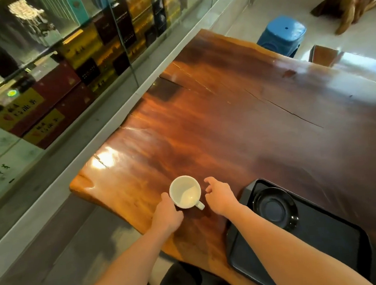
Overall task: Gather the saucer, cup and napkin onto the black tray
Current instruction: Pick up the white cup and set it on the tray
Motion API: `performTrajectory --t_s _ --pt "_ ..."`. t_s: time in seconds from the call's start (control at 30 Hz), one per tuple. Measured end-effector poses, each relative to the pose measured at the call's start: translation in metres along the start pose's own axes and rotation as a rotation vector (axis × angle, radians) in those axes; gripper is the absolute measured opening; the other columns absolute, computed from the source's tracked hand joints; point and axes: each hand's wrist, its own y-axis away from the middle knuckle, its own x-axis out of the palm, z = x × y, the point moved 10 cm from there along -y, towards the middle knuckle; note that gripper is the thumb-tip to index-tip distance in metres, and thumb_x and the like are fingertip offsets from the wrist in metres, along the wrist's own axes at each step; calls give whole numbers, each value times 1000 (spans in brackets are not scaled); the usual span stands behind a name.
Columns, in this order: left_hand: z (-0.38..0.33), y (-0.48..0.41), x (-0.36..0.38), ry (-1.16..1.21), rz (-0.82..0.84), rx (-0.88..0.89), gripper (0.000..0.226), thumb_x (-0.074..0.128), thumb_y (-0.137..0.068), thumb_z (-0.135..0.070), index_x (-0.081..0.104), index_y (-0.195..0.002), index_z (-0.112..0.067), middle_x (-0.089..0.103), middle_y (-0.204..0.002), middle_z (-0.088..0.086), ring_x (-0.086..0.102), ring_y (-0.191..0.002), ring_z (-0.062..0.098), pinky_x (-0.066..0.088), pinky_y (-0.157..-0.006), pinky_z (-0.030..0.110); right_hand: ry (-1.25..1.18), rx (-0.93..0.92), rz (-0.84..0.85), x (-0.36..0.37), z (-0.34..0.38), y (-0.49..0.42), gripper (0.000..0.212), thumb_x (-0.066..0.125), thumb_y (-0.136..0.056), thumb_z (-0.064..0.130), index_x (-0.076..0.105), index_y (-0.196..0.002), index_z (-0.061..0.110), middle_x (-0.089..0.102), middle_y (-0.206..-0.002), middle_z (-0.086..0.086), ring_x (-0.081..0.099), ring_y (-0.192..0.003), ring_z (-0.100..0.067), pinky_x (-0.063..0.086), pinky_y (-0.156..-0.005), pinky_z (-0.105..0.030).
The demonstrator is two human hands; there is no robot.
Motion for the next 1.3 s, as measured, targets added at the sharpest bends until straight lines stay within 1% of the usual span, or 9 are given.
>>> performTrajectory --t_s 0.1,0.2,0.33,0.53,0.6,0.73,0.87,1.13,1.3 --pt "-8 -14 0 27 -27 20 59 79 -82 -9 41 -126 -19 59 -114 3 62 -102 20 62 -83 34 1 16 31 11 -2 -17 63 52 -99 1 32 -156 21 54 -145 -9 56 -128 -25 50 -102 -34" --pt "-14 -20 3 47 -27 61 63 81 -82 -16 40 -129 -19 59 -116 2 62 -102 21 61 -84 34 35 -1 73 20 -2 -26 78 63 -93 -1 28 -158 24 51 -150 -8 55 -130 -27 50 -108 -42" --pt "-14 -33 10 35 15 155 69 83 -82 -23 38 -135 -22 58 -120 -3 60 -101 17 56 -85 27 47 -45 102 34 -1 -36 93 75 -87 10 19 -161 26 45 -156 -6 47 -139 -29 40 -113 -47" --pt "-17 -43 4 13 61 305 81 91 -71 -29 44 -137 -26 56 -123 -9 53 -107 10 46 -89 24 21 -117 117 50 3 -36 93 69 -94 30 5 -161 35 37 -160 1 40 -144 -23 33 -118 -44" --pt "-19 -43 4 -3 78 326 82 92 -70 -31 44 -137 -28 56 -121 -11 52 -106 8 45 -88 22 7 -113 103 50 4 -34 89 71 -93 32 12 -159 33 45 -155 0 47 -137 -22 40 -116 -44" --pt "-21 -37 5 -13 74 348 79 92 -69 -31 46 -133 -29 60 -119 -11 56 -105 9 46 -85 22 -39 -129 65 49 6 -22 66 74 -87 40 36 -139 29 62 -125 3 61 -106 -15 56 -94 -36" --pt "-34 -23 10 -50 93 395 78 91 -69 -25 48 -134 -29 61 -123 -8 57 -109 12 46 -87 23 -69 -137 37 38 -1 -2 69 77 -86 39 36 -140 26 62 -125 3 61 -106 -14 53 -89 -28" --pt "-111 14 21 -66 184 559 80 92 -69 -22 48 -136 -25 60 -125 -6 57 -115 15 50 -97 34 -117 -57 -107 -20 -33 36 73 78 -81 37 35 -138 21 63 -123 -3 58 -106 -20 46 -77 -32" --pt "-165 44 50 -72 266 690 84 94 -67 -28 46 -135 -31 56 -126 -10 54 -114 10 47 -96 30 -197 18 -250 -66 -74 71 65 75 -82 34 41 -135 22 64 -123 -3 60 -105 -22 49 -78 -36"
